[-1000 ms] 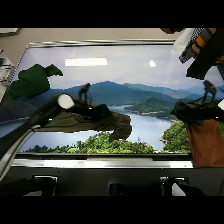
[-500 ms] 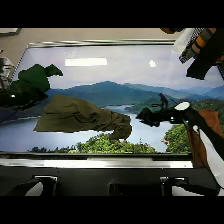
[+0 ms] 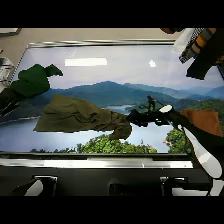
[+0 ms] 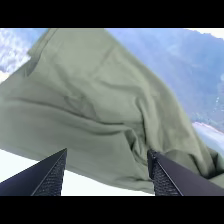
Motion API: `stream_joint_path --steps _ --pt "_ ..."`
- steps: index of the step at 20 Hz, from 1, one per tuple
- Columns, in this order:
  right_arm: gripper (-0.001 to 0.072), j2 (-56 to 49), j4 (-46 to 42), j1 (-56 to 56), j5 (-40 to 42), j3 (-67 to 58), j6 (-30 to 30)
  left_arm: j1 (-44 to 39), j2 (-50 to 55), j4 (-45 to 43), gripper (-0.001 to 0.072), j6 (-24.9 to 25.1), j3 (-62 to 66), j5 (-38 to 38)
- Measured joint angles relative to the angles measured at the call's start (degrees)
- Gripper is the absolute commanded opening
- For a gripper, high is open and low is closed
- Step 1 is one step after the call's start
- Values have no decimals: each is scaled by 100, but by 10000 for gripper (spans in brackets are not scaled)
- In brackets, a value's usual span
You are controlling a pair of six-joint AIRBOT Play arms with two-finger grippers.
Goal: Fold the clothes and pants, and hang the long-sleeved shirts on hangers.
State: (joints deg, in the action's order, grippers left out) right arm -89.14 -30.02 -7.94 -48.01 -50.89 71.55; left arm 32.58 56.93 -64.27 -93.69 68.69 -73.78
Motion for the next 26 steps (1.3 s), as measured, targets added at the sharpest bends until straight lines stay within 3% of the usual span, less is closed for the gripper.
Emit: stream_joint_path --steps 1,2,3,12,18,26 --pt "258 -13 0 -13 28 2 -4 17 44 0 577 -37 -13 -98" --pt "122 -20 4 -24 48 2 -26 31 103 -4 577 -74 -39 -225" --pt "31 -28 -15 -35 85 4 -48 46 151 -4 577 -79 -87 -302" --pt "31 289 -68 136 -111 2 -103 1196 212 -28 576 267 -1606 -361" --pt "31 673 -457 199 -448 2 2 1657 608 275 575 715 -2527 459" --pt "31 883 -557 205 -787 2 105 1705 1613 1226 572 1322 -2732 1626"
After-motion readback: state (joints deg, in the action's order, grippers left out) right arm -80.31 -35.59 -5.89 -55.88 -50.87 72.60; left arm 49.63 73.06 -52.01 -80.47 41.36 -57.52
